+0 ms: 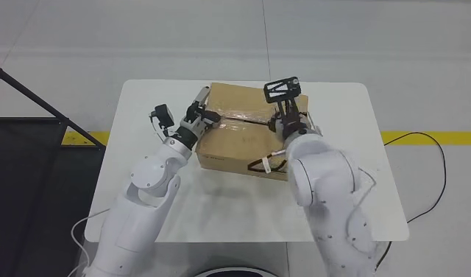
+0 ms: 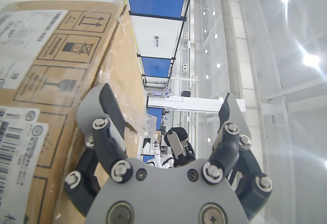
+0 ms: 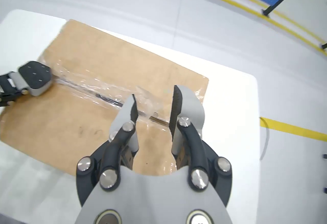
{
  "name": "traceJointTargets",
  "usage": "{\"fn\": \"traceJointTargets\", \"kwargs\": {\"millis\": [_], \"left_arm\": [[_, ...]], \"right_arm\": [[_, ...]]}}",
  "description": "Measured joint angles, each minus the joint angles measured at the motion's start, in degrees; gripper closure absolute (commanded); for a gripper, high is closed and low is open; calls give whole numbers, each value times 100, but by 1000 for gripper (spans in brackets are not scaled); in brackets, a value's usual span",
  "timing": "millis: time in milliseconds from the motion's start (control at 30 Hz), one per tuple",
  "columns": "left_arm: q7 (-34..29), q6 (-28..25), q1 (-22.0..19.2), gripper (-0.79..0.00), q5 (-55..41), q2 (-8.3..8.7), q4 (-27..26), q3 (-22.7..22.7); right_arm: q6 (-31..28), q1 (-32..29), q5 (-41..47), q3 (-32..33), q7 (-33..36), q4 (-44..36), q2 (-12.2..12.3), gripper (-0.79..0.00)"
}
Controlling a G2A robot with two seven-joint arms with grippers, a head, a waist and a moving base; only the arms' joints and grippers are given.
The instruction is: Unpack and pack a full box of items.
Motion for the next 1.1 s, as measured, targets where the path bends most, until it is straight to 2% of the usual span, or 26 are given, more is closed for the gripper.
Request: {"fn": "traceJointTargets", "kwargs": {"millis": [167, 400, 600, 800, 1100], "left_arm": [[-1, -9, 31, -785, 21, -8, -8, 26], [15, -5, 56, -785, 32, -23, -39, 58], [32, -21, 91, -785, 30, -30, -73, 39], [40, -24, 122, -785, 37, -33, -123, 4], [30, 0, 174, -785, 19, -28, -420, -123]], "right_arm": [[-63, 575, 1674, 387, -2, 734, -71, 0], [-82, 1703, 2960, 598, 181, 2253, -140, 0], [-320, 2371, 4014, 852, 1017, 3408, -115, 0], [-517, 2673, 4404, 1001, 1522, 4120, -38, 0], [-532, 2600, 4358, 1017, 1921, 4312, 96, 0]]}}
